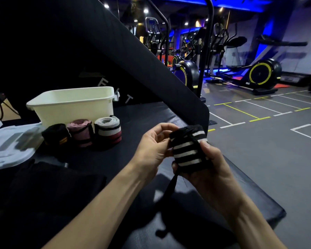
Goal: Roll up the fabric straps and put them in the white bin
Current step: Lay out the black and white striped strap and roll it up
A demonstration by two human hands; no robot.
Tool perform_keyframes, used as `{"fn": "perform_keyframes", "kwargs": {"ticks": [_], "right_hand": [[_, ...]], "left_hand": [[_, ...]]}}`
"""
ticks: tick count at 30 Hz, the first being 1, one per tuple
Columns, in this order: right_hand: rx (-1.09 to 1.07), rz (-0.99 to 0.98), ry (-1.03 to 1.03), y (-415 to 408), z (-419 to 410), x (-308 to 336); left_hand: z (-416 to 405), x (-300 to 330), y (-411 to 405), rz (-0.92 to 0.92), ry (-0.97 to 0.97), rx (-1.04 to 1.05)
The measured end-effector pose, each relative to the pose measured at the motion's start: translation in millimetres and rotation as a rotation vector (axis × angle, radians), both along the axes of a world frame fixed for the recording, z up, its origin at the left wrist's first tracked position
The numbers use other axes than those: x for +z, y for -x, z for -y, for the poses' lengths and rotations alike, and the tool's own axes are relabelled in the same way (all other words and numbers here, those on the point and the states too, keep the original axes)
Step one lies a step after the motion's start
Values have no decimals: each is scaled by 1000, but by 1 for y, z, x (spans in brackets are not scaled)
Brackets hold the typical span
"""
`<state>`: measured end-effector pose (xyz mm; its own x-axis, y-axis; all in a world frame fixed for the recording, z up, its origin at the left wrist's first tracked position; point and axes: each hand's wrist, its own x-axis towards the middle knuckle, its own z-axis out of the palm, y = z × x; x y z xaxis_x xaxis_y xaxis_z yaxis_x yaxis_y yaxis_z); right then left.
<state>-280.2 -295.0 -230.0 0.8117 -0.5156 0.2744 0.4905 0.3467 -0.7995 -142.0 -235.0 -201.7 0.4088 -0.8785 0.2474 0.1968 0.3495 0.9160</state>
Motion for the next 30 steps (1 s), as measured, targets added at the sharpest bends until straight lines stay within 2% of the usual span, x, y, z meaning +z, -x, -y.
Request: {"fn": "perform_keyframes", "kwargs": {"ticks": [4, 8, 12, 14, 18, 21, 25, 28, 30], "right_hand": [[-54, -58, 4, 7, 3, 0], [-408, -76, 37, 1, 9, -8], [-796, -182, 426, 0, 7, -17], [-887, -282, 609, 1, 4, -16], [-695, -345, 679, -3, -8, -13], [-773, -399, 661, -4, -10, -15], [-897, -436, 674, 3, 1, -17], [-837, -440, 701, 5, 4, -19], [-780, -405, 677, 3, 2, -21]], "left_hand": [[4, -5, 0, 95, 35, 91], [6, -4, -3, 104, 107, 212], [9, -7, -1, 337, 153, 438], [10, -8, 3, 417, 182, 506], [10, -10, 6, 487, 217, 564], [7, -12, 15, 549, 180, 545], [1, -8, 16, 613, 124, 374], [1, -6, -3, 695, 39, 285], [1, -4, -11, 662, 0, 215]]}}
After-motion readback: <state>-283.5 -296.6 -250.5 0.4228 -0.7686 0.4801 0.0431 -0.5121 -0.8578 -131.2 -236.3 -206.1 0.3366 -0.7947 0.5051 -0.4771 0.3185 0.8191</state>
